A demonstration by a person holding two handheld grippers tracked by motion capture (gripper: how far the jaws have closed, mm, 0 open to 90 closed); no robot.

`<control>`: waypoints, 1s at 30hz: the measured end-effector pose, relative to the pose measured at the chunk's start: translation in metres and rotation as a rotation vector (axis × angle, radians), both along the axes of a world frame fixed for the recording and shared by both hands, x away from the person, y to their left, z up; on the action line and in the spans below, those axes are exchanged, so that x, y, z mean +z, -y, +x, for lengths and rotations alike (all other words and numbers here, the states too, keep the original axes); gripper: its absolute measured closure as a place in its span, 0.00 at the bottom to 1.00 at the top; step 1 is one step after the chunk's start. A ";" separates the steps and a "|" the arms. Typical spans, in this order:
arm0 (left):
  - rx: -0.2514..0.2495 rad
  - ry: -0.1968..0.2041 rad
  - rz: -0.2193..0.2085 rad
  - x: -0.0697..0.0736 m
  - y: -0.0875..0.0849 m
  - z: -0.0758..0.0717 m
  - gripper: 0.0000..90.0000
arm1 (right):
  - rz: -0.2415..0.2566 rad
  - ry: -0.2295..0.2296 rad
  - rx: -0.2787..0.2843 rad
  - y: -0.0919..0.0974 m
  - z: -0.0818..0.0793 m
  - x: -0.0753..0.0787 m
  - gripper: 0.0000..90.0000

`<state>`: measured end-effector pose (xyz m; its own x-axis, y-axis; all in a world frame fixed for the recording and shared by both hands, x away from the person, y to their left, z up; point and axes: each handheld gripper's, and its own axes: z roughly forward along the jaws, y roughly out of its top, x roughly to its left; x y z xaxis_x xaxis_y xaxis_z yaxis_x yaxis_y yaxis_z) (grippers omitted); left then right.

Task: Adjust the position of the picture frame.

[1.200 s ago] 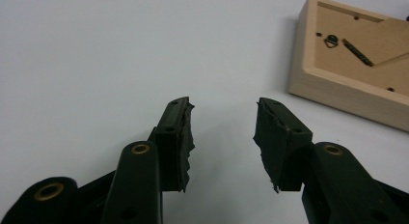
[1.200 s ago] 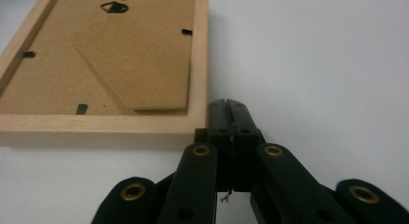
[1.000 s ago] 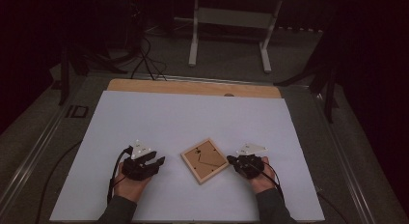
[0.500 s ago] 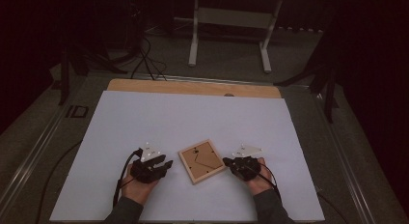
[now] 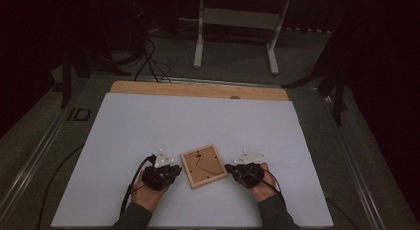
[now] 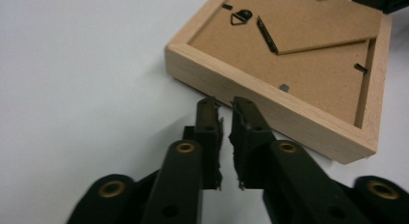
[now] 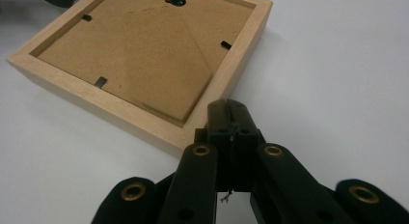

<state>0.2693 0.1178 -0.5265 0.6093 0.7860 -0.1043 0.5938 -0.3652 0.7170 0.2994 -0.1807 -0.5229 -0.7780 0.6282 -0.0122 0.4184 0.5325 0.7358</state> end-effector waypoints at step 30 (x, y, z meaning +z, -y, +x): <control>0.067 -0.008 -0.018 -0.005 0.008 0.028 1.00 | 0.006 0.009 0.033 -0.008 -0.006 0.003 1.00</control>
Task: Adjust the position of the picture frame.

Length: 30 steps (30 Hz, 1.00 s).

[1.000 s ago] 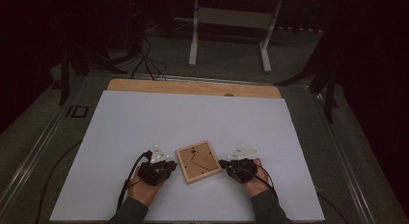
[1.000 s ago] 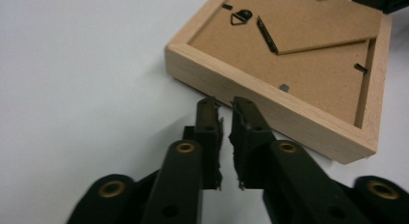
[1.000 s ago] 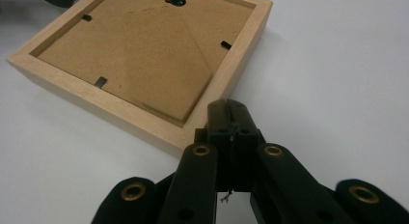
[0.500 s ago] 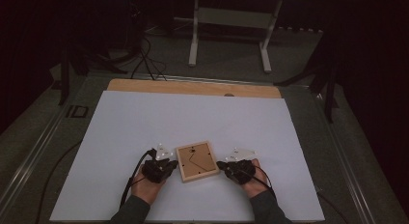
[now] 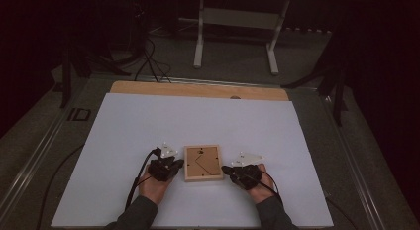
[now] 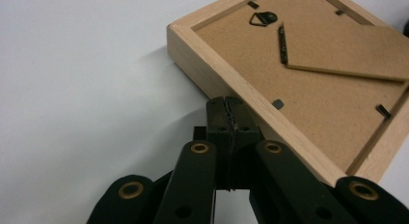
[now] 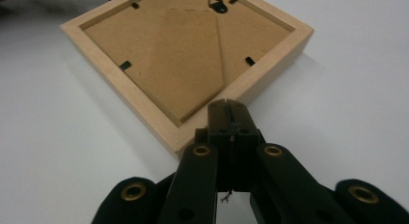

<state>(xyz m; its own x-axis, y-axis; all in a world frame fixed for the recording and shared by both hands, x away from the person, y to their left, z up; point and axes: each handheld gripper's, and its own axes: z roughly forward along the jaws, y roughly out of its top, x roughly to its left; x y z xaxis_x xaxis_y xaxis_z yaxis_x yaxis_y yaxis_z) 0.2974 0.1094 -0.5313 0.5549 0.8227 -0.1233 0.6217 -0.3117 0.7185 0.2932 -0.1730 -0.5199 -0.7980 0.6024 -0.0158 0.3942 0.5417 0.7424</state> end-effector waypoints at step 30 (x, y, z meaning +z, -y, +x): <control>0.044 0.053 -0.042 0.014 -0.018 0.013 0.99 | -0.001 0.047 0.066 -0.022 -0.010 0.005 1.00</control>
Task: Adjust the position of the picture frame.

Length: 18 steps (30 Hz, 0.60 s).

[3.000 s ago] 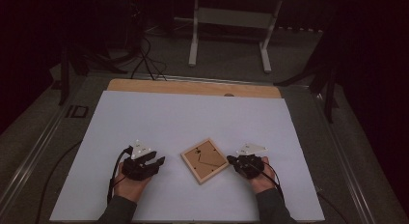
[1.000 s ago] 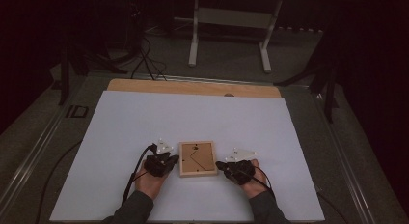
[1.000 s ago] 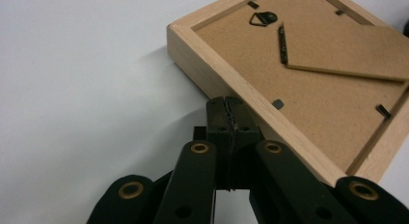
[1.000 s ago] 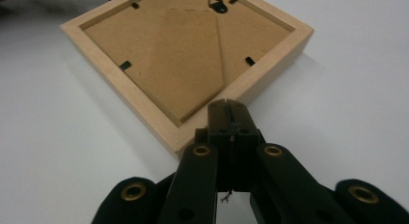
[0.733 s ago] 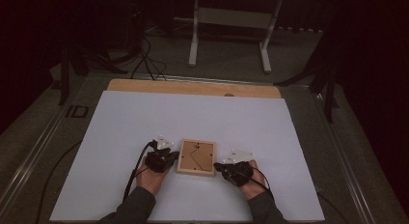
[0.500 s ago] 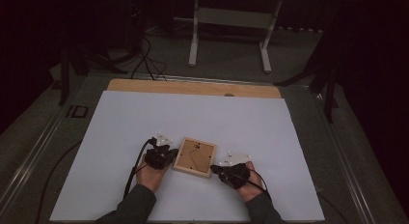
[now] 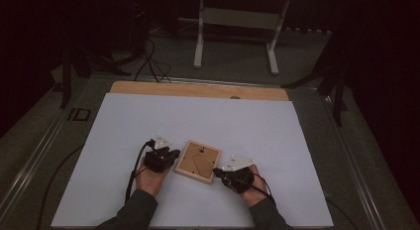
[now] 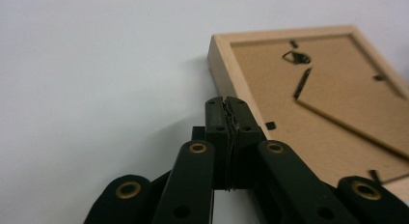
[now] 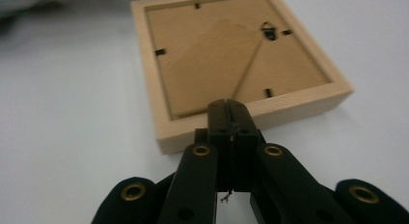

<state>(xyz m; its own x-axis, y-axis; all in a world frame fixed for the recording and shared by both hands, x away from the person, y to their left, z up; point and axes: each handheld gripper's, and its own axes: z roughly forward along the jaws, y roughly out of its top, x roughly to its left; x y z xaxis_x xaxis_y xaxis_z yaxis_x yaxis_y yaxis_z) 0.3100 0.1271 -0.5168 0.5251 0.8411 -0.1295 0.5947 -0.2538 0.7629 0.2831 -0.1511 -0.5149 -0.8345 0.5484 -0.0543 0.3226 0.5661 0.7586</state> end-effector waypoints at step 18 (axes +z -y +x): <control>-0.155 0.011 0.004 0.006 0.010 -0.038 0.99 | 0.071 0.012 -0.178 0.014 0.049 0.010 1.00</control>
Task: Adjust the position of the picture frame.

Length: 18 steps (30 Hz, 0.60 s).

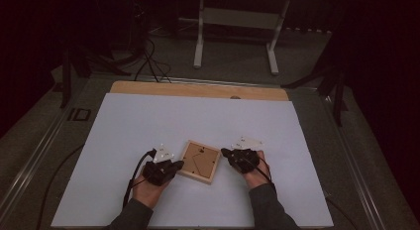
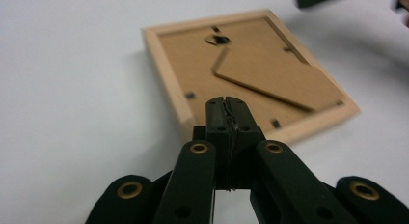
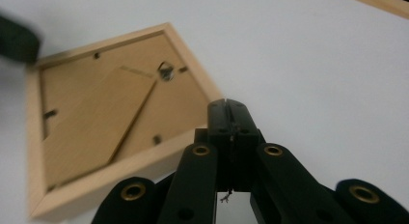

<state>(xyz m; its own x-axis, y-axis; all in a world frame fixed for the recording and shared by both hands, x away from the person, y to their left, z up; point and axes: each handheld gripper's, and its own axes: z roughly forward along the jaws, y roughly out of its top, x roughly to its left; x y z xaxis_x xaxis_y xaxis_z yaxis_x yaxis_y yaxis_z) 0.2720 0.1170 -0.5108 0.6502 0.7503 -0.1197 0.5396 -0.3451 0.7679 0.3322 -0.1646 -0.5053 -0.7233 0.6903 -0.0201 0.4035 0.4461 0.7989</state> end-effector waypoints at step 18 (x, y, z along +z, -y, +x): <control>-0.095 -0.004 0.147 -0.013 0.015 -0.018 1.00 | -0.047 -0.031 -0.046 -0.014 0.031 -0.012 1.00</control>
<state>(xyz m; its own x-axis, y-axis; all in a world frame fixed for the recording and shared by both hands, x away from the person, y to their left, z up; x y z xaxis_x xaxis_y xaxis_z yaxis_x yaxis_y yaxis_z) 0.2536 0.1018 -0.5235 0.7189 0.6950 -0.0159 0.5018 -0.5030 0.7037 0.3631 -0.1502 -0.5169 -0.6919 0.7213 -0.0309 0.4487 0.4631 0.7644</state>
